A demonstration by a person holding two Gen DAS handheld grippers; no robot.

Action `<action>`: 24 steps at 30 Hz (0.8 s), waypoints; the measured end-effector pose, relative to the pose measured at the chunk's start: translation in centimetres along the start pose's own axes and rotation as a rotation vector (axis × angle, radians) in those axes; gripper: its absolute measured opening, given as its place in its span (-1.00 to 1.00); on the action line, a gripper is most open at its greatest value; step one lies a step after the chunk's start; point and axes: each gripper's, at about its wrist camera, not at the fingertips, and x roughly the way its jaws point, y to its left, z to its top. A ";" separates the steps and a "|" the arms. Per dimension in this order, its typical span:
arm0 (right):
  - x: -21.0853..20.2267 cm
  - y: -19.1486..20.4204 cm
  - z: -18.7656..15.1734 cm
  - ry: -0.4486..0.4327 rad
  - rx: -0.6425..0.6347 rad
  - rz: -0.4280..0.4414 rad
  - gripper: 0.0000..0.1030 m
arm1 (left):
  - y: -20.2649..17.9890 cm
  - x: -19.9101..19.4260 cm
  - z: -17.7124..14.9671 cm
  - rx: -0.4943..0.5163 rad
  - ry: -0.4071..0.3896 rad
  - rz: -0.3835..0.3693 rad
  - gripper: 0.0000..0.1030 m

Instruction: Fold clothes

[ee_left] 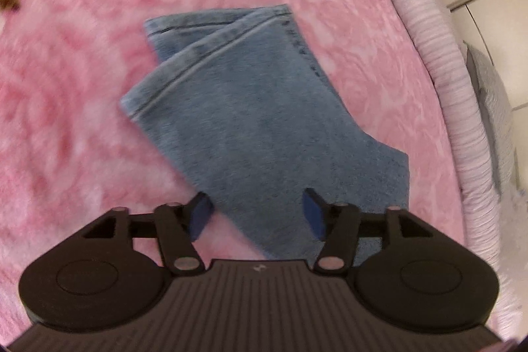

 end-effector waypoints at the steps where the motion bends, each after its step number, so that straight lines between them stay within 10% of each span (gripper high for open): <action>1: -0.1 0.2 -0.2 -0.011 -0.027 -0.008 -0.12 | -0.5 0.2 -0.2 0.020 -0.011 0.013 0.10; 7: -1.2 0.4 -1.9 -0.060 -0.114 -0.077 0.23 | 0.2 0.0 -0.5 0.117 -0.022 -0.018 -0.39; 15: 2.1 0.1 -2.0 -0.134 -0.183 -0.069 0.23 | 0.7 0.9 -0.2 0.221 0.002 -0.077 -0.39; 17: 2.6 -1.6 -1.1 -0.129 -0.101 0.009 -0.54 | -0.4 1.2 -0.1 0.248 -0.008 -0.059 -0.41; 19: 2.5 -3.9 -0.3 -0.104 0.047 0.088 -0.61 | -0.6 1.5 0.7 0.242 -0.010 -0.068 -0.75; 24: -1.1 -11.5 1.2 -0.127 0.425 0.263 -0.71 | -0.5 -0.9 3.3 0.236 -0.118 -0.069 -0.83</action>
